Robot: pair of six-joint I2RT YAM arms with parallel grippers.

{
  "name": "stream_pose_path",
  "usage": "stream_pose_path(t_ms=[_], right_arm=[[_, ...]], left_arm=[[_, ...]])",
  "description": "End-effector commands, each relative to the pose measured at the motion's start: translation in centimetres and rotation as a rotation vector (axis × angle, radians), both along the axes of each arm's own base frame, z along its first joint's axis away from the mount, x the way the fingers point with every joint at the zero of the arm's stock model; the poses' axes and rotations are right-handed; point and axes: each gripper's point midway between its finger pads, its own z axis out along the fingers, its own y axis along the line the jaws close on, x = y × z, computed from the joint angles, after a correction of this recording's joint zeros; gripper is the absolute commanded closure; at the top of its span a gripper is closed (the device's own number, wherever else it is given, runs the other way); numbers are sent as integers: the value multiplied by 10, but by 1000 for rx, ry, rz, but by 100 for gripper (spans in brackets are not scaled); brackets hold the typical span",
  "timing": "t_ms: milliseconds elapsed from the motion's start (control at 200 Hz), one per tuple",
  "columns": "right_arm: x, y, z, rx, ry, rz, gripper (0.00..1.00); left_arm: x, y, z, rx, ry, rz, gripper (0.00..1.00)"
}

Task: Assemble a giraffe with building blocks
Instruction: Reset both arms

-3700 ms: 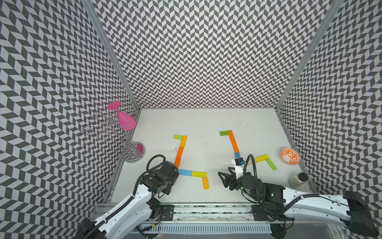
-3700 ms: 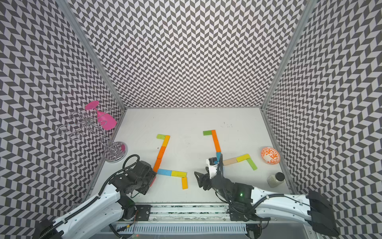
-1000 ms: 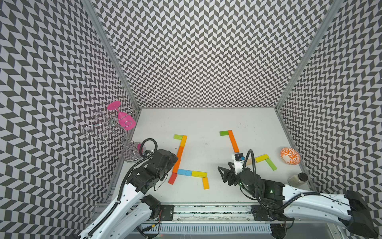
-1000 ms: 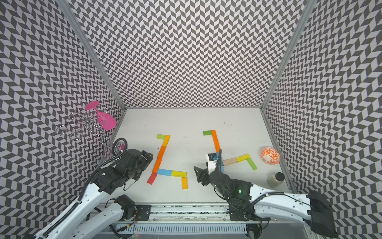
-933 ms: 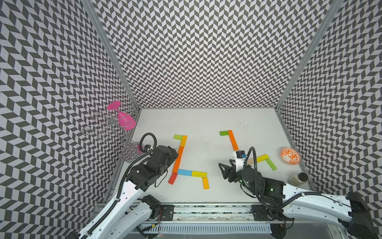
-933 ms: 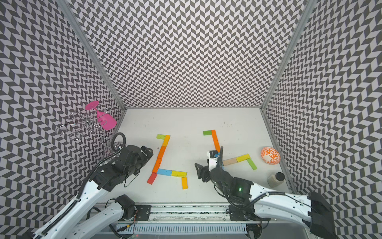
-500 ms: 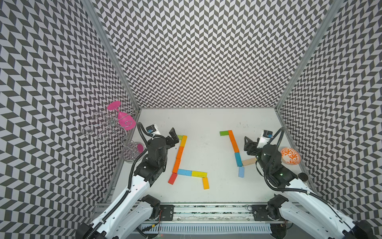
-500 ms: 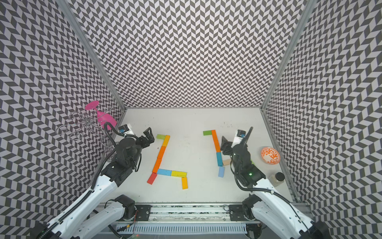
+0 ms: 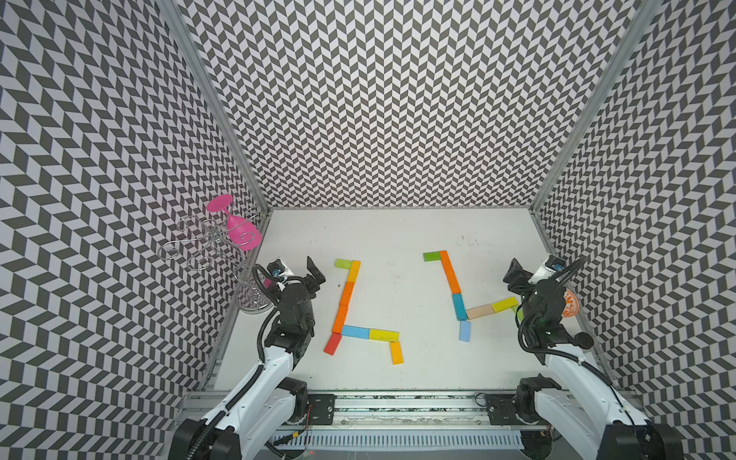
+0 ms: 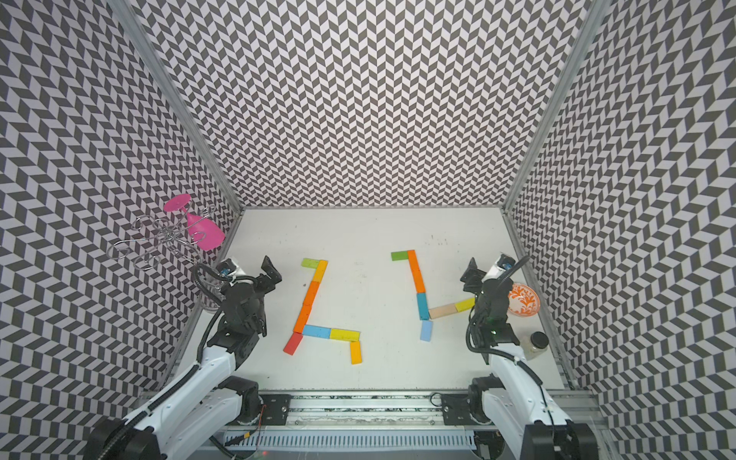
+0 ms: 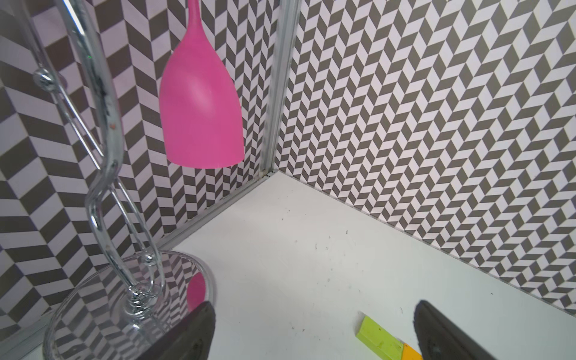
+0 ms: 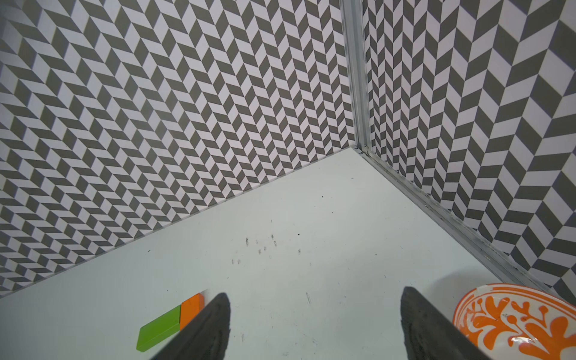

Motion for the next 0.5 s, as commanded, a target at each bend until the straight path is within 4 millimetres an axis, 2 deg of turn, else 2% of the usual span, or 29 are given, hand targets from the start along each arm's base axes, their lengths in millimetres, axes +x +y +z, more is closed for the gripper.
stream_pose_path(t_ms=[0, 140, 165, 185, 310, 421, 496], right_arm=[[3, -5, 16, -47, -114, -16, 16], [13, -4, -3, -80, -97, -9, 14], [15, -5, -1, -82, -118, -14, 14], [11, -5, -13, -85, -102, -13, 14], [12, -3, -25, -92, -125, 1, 13], [19, 5, -20, -113, -156, 49, 13], [26, 8, -25, -118, -157, 68, 13]], left_arm=[[-4, 13, 0, 44, -40, 77, 0], [-9, 18, -16, 109, -29, 100, 0], [-10, 19, -18, 120, -28, 102, 0], [-10, 20, -21, 127, -24, 101, 0], [-13, 27, -34, 167, -6, 106, 0], [-15, 32, -44, 189, -8, 99, 0], [-10, 32, -39, 216, -32, 78, 0]])
